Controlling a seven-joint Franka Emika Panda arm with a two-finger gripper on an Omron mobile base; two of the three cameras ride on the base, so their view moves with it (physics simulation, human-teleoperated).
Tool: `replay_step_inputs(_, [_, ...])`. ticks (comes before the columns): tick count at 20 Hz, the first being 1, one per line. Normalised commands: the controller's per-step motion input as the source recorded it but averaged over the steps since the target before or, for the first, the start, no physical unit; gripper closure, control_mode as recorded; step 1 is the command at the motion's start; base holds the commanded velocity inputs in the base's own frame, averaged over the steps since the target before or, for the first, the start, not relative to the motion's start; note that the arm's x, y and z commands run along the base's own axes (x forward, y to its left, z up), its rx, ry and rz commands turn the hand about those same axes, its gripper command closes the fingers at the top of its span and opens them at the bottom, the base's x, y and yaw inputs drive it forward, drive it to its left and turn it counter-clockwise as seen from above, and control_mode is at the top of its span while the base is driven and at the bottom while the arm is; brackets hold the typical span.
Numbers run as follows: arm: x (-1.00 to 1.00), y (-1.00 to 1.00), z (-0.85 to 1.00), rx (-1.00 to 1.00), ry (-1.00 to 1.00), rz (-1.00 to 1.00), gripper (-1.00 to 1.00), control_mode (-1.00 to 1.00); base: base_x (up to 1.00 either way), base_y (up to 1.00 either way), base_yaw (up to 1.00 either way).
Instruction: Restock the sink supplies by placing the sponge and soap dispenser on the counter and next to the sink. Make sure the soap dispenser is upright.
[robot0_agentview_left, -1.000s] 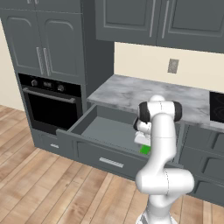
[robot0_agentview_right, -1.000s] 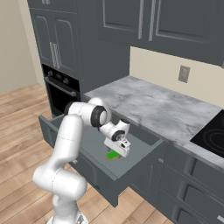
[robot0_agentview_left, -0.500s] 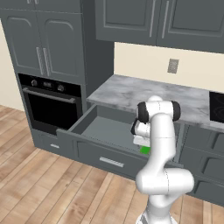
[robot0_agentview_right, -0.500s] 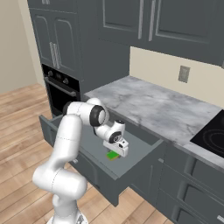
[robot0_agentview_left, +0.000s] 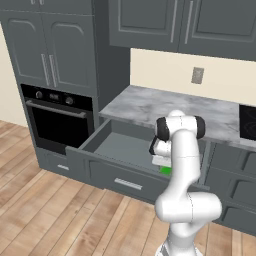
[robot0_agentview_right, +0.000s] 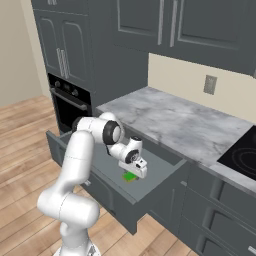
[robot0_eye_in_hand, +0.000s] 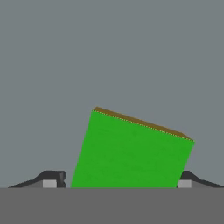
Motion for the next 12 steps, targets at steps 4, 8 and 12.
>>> replay_step_inputs(4, [-0.03, 0.22, -0.18, 0.00, 0.00, 0.00, 1.00, -1.00, 0.00, 0.00, 0.00])
replay_step_inputs(8, [0.00, 0.30, 0.01, 0.00, 0.00, 0.00, 1.00, -1.00, 0.00, 0.00, 0.00])
replay_step_inputs(12, [0.00, 0.38, 0.18, 0.00, 0.00, -0.01, 1.00, -1.00, 0.00, 0.00, 0.00])
